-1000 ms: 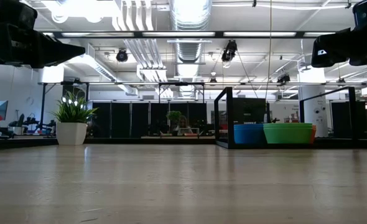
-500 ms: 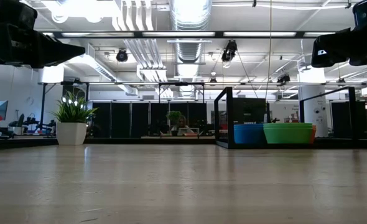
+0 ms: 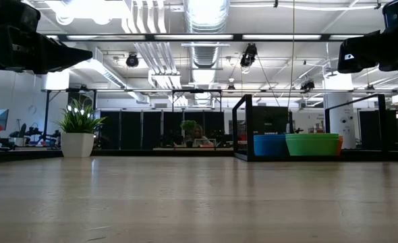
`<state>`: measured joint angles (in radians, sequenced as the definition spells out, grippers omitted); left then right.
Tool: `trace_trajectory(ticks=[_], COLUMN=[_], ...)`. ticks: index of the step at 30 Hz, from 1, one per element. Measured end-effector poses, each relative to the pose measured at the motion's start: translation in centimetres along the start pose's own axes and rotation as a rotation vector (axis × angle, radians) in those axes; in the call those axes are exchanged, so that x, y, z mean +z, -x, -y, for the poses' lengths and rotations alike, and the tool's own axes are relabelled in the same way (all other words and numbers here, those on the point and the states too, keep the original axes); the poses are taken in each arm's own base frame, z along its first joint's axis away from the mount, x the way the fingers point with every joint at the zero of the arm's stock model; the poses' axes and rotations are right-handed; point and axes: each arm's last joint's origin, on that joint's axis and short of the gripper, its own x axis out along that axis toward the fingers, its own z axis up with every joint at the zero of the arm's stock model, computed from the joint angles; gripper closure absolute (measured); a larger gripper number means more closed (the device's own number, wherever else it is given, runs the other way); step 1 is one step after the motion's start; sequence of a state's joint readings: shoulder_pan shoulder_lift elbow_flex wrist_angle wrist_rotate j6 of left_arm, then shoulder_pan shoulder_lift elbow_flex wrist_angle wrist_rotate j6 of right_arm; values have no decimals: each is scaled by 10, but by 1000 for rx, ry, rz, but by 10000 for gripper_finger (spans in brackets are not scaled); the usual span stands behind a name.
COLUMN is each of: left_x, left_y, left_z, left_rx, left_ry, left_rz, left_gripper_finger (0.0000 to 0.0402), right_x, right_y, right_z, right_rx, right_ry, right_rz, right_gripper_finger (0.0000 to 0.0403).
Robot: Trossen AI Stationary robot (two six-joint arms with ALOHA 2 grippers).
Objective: Pick & Place Mini bowls
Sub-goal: Return to Home Position
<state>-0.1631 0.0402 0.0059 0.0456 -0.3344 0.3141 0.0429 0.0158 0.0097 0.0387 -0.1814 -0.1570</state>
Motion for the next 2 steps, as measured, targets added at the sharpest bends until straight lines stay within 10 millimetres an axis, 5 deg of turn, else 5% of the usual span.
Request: trace_trajectory(ticks=[2], left_x=[0], left_y=[0], left_z=[0], left_rx=[0], left_ry=[0], left_rz=[0], left_gripper_finger=[401], right_x=[0], right_y=[0], right_z=[0], right_rx=[0], right_ry=[0], right_rz=[0], right_gripper_finger=[394])
